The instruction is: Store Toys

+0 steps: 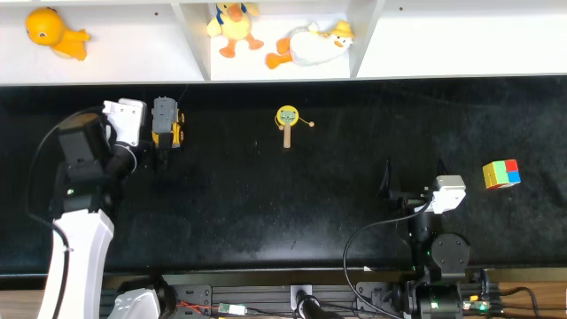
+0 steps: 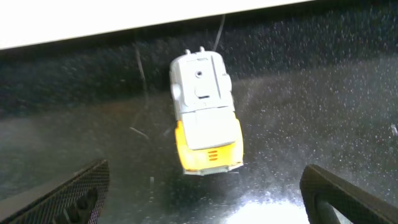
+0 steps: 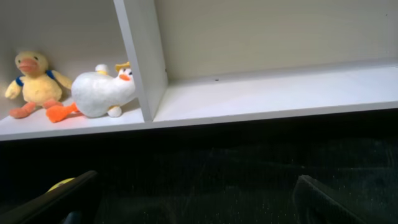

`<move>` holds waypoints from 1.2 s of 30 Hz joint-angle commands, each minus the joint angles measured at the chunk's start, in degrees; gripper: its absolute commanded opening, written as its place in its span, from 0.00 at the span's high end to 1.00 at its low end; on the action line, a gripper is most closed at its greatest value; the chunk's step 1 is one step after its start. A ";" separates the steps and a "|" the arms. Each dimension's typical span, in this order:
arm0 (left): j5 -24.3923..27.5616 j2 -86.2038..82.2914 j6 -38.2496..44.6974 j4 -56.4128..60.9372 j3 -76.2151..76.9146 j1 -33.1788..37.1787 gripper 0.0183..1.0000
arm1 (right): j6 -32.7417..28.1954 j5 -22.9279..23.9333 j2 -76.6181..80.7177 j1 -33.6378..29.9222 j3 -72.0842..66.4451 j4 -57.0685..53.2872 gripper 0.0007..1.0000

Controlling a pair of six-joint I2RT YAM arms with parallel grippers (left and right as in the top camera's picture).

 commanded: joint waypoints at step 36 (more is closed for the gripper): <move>-1.11 18.82 -5.79 14.29 -0.28 -2.75 0.00 | 0.44 -0.04 -0.52 -0.13 -0.55 0.28 0.00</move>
